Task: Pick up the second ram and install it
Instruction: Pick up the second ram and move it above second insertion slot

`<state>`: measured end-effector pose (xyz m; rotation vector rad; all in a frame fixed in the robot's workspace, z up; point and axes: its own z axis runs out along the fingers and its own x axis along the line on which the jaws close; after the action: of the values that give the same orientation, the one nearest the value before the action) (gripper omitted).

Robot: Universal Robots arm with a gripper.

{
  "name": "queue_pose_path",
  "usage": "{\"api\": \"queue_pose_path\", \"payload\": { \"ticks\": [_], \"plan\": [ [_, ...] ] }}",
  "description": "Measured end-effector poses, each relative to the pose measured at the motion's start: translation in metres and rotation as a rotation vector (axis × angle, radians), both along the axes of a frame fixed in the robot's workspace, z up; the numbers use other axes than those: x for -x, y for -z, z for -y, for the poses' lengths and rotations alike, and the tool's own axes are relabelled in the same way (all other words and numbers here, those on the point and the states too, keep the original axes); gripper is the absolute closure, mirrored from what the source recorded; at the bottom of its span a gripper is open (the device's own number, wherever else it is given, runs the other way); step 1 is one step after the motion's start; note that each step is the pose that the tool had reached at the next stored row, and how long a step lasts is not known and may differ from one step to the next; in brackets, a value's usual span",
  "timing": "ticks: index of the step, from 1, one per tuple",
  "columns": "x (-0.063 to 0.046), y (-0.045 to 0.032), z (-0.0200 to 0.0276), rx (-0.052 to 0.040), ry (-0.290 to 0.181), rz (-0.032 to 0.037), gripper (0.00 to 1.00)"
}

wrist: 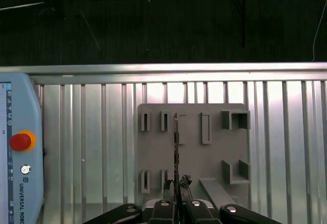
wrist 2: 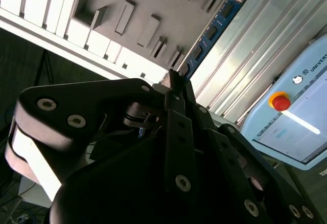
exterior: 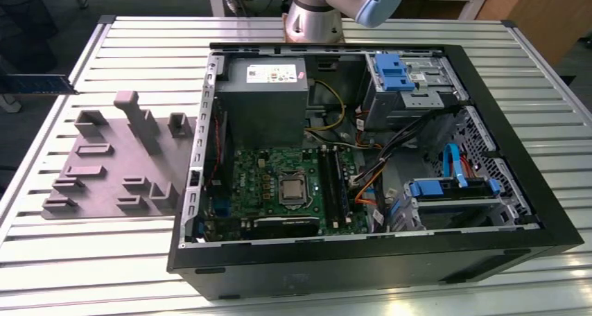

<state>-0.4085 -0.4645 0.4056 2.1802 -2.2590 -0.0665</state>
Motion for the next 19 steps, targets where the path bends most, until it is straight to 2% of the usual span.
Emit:
{"api": "queue_pose_path", "payload": {
  "ticks": [19],
  "plan": [
    [-0.0075, 0.0001, 0.0000, -0.0001, 0.000, 0.0002, 0.86]
  ]
}}
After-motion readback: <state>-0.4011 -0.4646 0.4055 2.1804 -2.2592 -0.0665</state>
